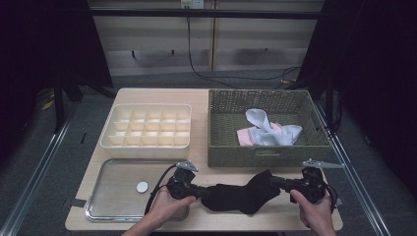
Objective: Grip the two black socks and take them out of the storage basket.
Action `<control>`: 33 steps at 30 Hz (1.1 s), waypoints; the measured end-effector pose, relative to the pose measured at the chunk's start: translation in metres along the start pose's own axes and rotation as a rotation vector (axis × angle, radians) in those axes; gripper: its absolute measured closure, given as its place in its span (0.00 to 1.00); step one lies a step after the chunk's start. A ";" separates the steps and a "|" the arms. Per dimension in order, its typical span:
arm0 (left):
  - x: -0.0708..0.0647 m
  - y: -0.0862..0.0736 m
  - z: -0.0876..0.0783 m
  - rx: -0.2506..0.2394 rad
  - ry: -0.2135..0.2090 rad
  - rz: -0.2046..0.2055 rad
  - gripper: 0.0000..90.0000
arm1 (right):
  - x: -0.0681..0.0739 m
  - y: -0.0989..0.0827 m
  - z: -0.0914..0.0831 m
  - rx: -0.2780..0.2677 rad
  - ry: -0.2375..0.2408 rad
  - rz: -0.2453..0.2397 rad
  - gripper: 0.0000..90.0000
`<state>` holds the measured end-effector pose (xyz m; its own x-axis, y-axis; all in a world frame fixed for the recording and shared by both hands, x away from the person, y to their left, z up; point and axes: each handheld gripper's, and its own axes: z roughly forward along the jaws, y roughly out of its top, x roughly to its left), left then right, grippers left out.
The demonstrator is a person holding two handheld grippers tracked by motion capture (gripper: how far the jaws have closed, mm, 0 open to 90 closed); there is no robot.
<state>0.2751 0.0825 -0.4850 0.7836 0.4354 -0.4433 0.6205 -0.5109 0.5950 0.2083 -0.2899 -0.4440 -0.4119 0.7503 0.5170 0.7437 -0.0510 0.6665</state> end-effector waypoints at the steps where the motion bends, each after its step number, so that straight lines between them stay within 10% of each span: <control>1: 0.000 0.000 0.000 0.001 -0.001 0.001 0.90 | 0.001 0.001 0.001 -0.001 0.009 0.008 0.91; 33: 0.009 -0.001 -0.009 -0.022 -0.009 -0.004 0.80 | 0.022 0.013 0.035 0.047 0.056 -0.041 0.91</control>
<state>0.2816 0.0938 -0.4834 0.7815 0.4305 -0.4516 0.6227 -0.4926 0.6080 0.2278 -0.2509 -0.4428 -0.4708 0.7128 0.5199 0.7488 0.0113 0.6627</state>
